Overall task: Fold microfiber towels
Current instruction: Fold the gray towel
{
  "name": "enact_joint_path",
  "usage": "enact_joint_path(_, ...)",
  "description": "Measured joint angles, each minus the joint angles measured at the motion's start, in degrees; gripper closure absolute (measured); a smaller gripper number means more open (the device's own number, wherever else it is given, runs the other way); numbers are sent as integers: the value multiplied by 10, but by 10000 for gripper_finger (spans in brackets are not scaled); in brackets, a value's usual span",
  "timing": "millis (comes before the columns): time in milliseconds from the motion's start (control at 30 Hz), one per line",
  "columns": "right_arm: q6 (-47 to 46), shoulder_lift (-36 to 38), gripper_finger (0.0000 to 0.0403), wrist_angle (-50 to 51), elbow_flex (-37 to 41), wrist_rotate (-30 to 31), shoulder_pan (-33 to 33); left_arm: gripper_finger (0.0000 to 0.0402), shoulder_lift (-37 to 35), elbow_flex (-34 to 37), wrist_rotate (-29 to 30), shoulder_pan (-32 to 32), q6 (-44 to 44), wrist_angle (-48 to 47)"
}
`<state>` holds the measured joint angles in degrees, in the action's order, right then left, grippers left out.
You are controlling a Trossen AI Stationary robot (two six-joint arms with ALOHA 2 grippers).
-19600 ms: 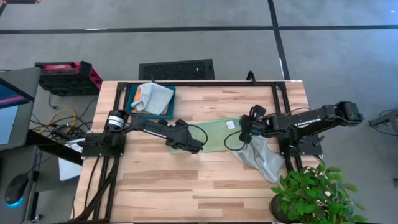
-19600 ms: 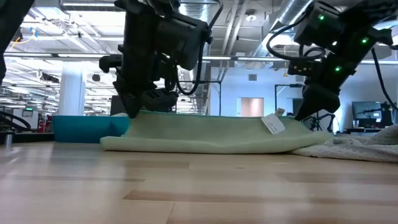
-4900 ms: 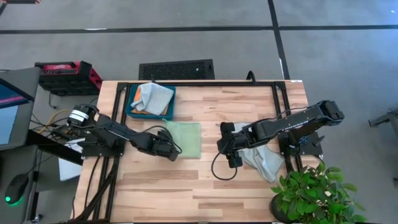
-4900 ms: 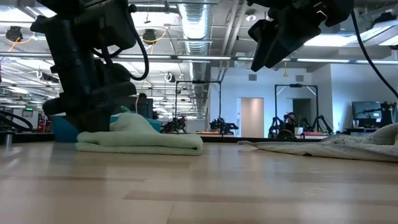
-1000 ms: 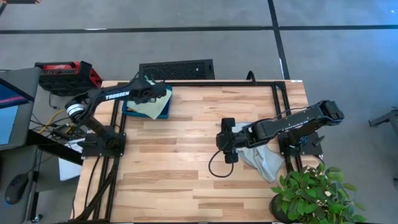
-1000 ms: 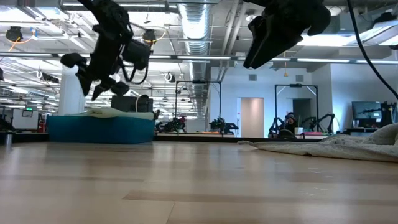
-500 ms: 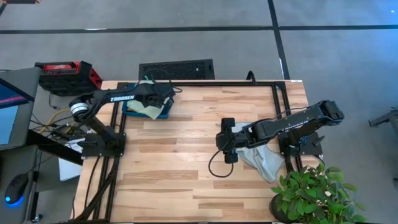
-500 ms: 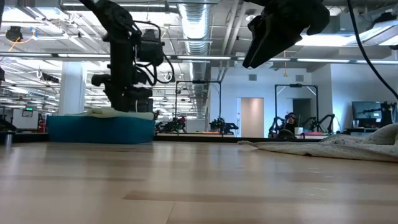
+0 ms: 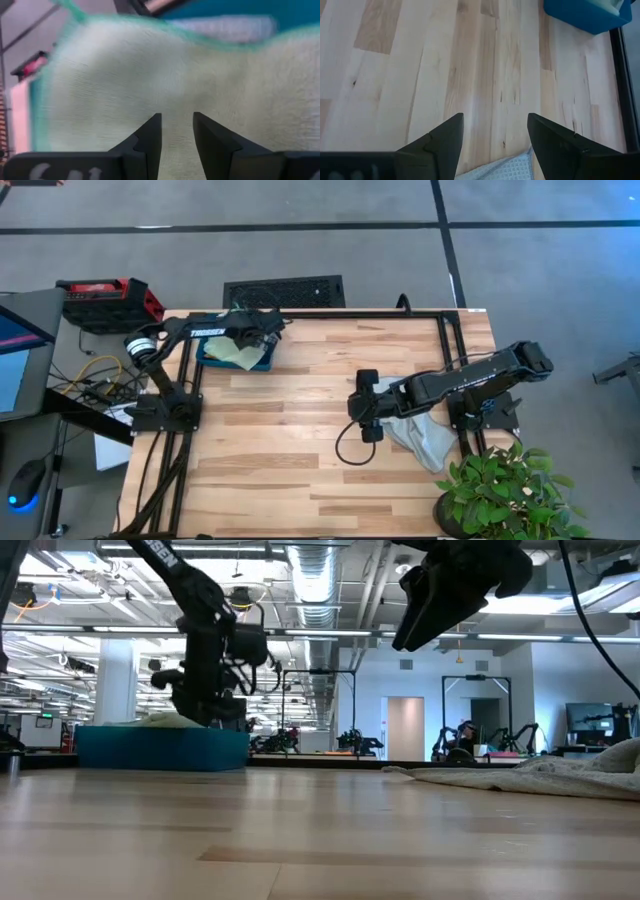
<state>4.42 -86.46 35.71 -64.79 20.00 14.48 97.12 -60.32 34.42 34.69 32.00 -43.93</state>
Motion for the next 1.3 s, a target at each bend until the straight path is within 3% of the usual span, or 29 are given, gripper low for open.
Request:
enact_joint_path(300,-90,0,159,41,0,-2,-21,298,-126,-47,3,-54,-6,-12)
enact_joint_path(433,-111,0,159,60,0,-2,-31,298,-166,-45,-45,-120,-95,38)
enact_joint_path(567,-110,0,159,57,0,-2,-13,298,-162,-33,-120,-183,-215,112)
enact_joint_path(833,-115,2,159,62,0,21,30,298,-75,-33,-269,-239,-355,341)
enact_joint_path(1000,-116,9,159,84,0,29,54,298,13,-48,-281,-246,-394,429)
enact_joint_path(1300,-119,31,159,117,0,53,72,298,168,-140,-299,-255,-389,433)
